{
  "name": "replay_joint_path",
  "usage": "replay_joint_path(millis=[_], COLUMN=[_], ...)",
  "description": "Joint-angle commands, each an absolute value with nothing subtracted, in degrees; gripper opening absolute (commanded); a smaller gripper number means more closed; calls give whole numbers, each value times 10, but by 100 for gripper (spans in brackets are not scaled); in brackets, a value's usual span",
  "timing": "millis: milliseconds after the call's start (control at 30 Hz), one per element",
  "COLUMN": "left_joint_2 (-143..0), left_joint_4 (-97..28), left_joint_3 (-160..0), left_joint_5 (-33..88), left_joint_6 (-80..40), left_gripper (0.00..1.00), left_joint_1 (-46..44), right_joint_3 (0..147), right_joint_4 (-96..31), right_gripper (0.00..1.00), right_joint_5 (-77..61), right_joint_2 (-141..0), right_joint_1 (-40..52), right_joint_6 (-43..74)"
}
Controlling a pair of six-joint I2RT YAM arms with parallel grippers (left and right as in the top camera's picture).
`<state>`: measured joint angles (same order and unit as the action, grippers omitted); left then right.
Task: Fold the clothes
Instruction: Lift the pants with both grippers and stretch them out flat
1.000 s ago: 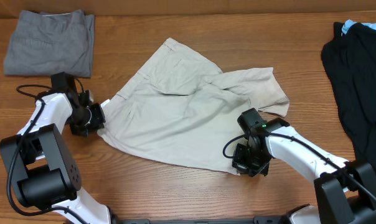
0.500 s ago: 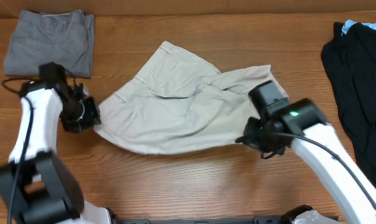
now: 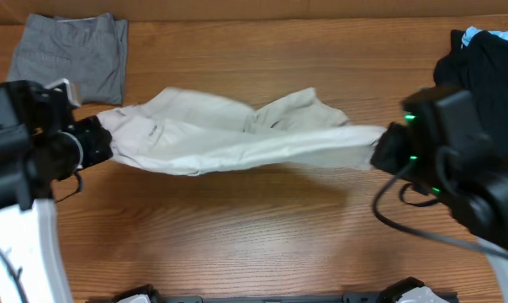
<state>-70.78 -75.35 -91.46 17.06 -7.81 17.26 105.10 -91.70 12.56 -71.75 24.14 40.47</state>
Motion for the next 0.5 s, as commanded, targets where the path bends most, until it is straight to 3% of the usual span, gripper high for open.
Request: replay_joint_path(millis=[0, 467], left_joint_2=[-677, -677], left_joint_4=[-782, -924], left_joint_3=[-1016, -1366], left_joint_5=[181, 183], left_joint_6=[-93, -147], left_gripper=[4, 4], left_joint_1=[170, 51], right_joint_3=[1136, 1402], right_joint_4=[-929, -970], right_gripper=[4, 4], right_joint_5=[189, 217], right_joint_2=[-703, -702], right_joint_1=[244, 244], right_joint_6=[405, 359])
